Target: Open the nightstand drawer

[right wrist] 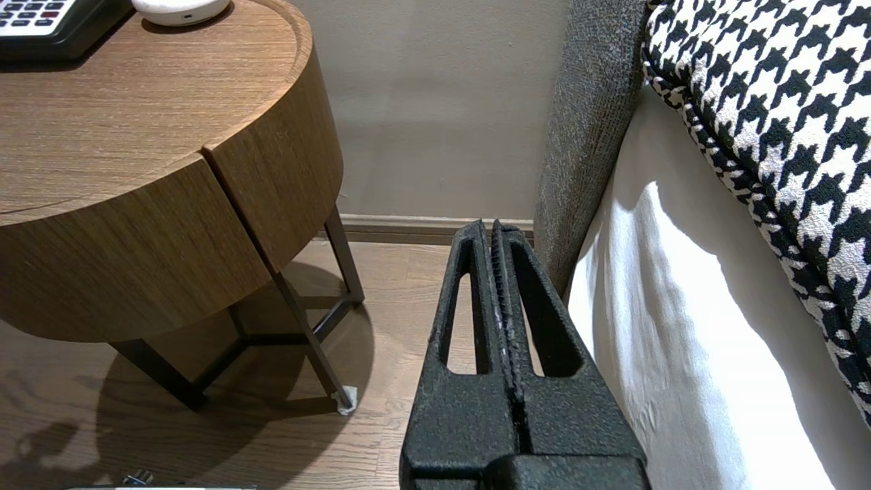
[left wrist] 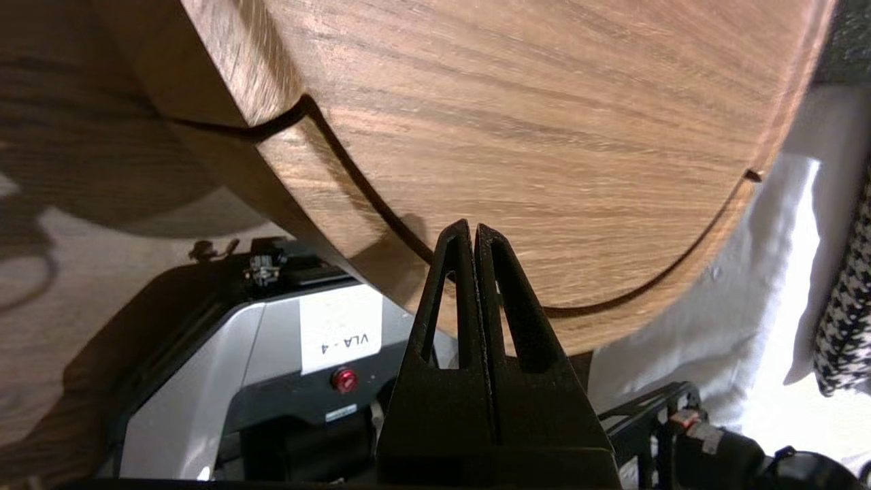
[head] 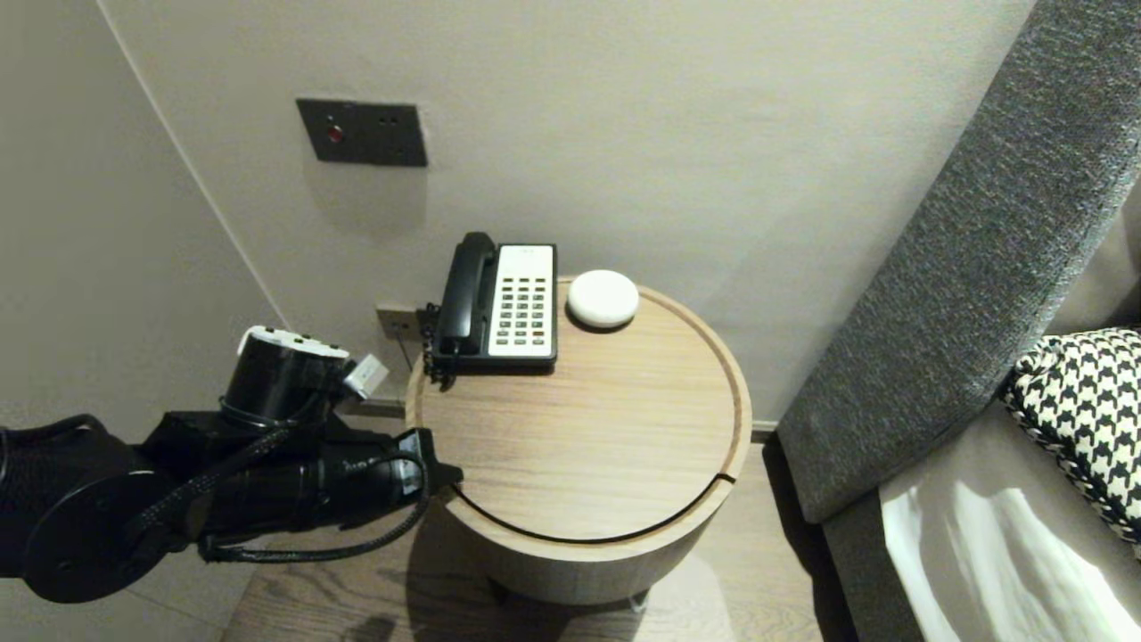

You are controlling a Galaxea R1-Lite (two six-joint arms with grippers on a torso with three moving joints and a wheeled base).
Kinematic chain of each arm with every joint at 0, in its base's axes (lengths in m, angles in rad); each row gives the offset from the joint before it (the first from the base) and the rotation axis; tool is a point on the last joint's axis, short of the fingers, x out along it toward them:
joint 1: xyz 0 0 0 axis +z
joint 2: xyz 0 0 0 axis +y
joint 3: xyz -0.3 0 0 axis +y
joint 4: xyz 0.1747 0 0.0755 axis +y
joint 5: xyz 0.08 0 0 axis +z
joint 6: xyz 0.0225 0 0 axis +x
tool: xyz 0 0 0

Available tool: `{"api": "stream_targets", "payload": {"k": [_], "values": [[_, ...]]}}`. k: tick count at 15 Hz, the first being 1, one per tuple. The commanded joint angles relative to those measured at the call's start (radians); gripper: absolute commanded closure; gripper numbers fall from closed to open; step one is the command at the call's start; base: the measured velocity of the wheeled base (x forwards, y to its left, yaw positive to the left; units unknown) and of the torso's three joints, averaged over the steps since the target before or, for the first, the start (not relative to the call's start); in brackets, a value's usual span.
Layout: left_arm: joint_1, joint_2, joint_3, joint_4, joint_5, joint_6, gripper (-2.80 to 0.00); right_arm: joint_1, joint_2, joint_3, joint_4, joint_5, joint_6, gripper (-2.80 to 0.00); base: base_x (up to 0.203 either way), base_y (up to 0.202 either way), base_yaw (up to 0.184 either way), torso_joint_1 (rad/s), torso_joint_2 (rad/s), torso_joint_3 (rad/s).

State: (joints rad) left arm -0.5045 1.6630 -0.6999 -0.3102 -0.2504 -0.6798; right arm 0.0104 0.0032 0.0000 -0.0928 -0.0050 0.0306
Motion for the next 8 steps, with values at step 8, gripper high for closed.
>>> {"api": "stream_targets", "payload": {"k": [8], "values": [[-0.001, 0.041, 0.019, -0.03, -0.003, -0.018, 0.0, 0.0, 0.001, 0.04, -0.001, -0.001, 0.0, 0.0, 0.0, 0.0, 0.0, 0.0, 0.0, 0.0]]}}
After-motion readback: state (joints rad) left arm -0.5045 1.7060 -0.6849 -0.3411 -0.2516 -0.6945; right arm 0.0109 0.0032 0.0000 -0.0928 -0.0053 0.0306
